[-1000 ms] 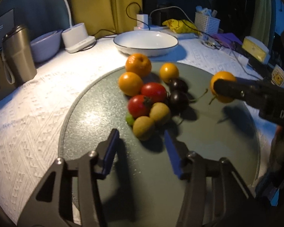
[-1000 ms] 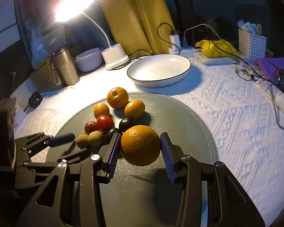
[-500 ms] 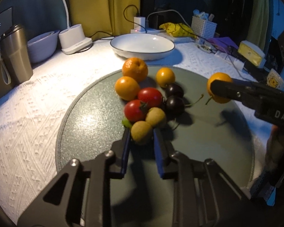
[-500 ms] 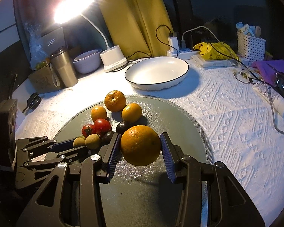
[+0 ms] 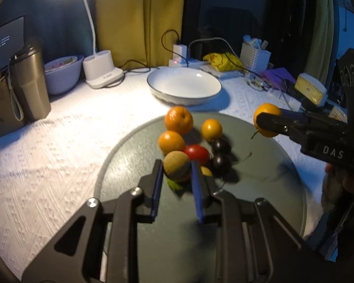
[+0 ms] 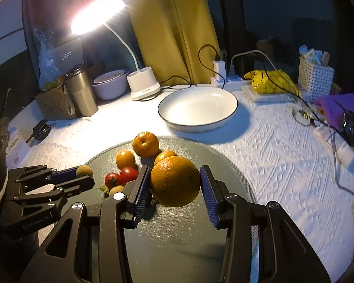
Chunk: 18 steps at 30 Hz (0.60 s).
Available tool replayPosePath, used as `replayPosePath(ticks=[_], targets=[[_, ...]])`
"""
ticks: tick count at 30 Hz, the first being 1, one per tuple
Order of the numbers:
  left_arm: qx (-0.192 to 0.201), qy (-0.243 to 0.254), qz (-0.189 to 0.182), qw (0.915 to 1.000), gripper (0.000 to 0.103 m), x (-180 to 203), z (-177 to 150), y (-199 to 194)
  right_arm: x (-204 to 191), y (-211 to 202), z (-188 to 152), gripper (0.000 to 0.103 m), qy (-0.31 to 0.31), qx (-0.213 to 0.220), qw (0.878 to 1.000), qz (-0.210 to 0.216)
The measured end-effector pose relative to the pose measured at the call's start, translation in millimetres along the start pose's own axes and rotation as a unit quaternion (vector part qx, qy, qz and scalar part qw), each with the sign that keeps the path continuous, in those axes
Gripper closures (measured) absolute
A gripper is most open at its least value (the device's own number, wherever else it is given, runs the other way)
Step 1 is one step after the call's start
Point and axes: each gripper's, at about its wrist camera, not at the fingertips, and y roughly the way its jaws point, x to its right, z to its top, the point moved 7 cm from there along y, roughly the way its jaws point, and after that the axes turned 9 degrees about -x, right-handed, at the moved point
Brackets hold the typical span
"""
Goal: Organize fruits
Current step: 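Grasp a small brown kiwi with the left gripper while the right gripper lifts the orange, then carry the orange and kiwi into the white bowl and open both grippers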
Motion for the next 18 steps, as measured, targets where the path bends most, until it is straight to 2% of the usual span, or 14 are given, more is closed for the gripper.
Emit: replayPosePath(ticks=[10,18], targets=[[0.024,-0.002,-0.015,0.9996,0.079,-10,41,8,8,6,32,0.058,-0.011,0.012,1.000,-0.010],[0.026,-0.001,-0.029,0.9992,0.079,-15,70,23,21,19,57,0.058,-0.018,0.016,1.000,-0.019]])
